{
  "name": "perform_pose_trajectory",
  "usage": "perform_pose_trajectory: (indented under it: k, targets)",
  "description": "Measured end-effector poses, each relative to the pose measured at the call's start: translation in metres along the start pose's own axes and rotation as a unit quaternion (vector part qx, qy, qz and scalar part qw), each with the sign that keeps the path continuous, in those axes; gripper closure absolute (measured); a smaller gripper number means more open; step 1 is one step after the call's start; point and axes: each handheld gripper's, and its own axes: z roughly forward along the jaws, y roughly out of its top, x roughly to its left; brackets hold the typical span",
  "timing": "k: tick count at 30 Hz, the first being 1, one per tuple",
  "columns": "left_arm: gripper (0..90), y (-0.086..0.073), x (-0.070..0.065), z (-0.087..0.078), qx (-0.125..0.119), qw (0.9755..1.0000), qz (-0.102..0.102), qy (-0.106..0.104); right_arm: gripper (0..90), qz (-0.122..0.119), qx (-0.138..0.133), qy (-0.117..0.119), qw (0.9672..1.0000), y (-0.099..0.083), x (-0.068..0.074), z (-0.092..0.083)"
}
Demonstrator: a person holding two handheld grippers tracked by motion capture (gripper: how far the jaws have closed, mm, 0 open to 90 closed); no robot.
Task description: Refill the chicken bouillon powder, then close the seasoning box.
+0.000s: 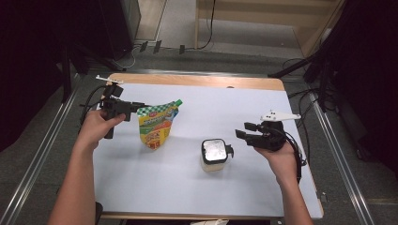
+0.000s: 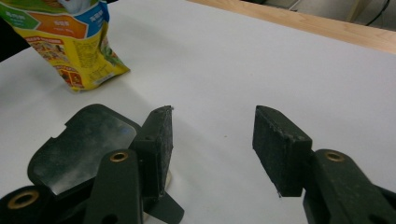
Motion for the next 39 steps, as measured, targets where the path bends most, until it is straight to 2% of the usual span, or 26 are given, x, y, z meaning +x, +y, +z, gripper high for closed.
perform_pose_trajectory:
  k: [14, 25, 33, 35, 39]
  targets:
    - [38.0, -0.002, 0.002, 0.000, -0.001, 1.0000, -0.003, -0.001, 48.6, 0.016, 0.008, -0.026, 0.9995, -0.012, -0.021, -0.001]
    - [38.1, -0.004, 0.005, 0.000, 0.000, 1.0000, -0.006, 0.003, 46.7, 0.032, 0.014, -0.032, 0.9989, -0.021, -0.032, 0.003]
    - [37.4, -0.007, 0.012, -0.001, -0.003, 0.9999, -0.007, 0.008, 42.6, 0.034, 0.013, -0.037, 0.9987, -0.024, -0.038, 0.004]
    - [36.8, -0.008, 0.014, 0.000, 0.000, 1.0000, -0.006, 0.008, 41.3, 0.036, 0.012, -0.044, 0.9983, -0.026, -0.037, 0.005]
    - [34.2, -0.010, 0.019, 0.002, 0.002, 1.0000, 0.007, -0.003, 41.7, 0.033, 0.017, -0.040, 0.9985, -0.027, -0.039, 0.006]
